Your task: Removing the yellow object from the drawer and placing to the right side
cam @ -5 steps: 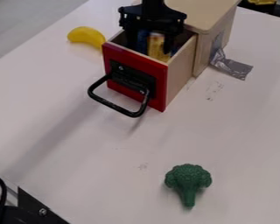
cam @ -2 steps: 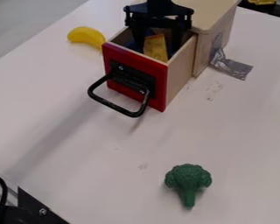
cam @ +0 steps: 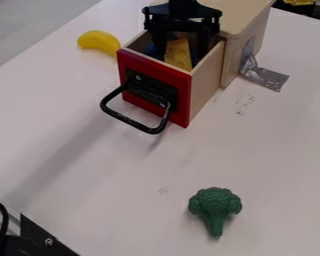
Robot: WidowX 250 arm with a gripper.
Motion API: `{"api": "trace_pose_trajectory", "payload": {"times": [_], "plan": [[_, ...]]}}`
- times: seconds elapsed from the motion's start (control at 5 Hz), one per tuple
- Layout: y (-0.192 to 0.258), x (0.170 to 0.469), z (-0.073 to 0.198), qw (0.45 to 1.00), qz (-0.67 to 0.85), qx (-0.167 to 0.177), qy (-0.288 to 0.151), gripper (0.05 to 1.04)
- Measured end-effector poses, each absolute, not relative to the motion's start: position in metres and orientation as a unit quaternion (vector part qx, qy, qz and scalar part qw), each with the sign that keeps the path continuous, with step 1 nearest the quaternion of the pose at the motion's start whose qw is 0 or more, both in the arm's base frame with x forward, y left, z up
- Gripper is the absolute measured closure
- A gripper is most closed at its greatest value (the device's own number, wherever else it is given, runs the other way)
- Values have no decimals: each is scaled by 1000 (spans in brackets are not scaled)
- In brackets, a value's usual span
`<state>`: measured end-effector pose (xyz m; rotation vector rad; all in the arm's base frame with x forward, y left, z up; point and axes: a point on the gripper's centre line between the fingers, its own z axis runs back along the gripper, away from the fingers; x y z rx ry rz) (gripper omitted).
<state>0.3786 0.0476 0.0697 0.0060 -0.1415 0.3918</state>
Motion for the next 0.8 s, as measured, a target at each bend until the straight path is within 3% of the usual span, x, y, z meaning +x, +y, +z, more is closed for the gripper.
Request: {"api": "trace_pose_trajectory", "payload": {"times": [0.4, 0.6, 0.8], "plan": [[56, 387, 59, 974, 215, 6, -68, 83], [59, 386, 49, 966, 251, 4, -58, 132], [60, 388, 47, 963, 263, -2, -52, 395]]}}
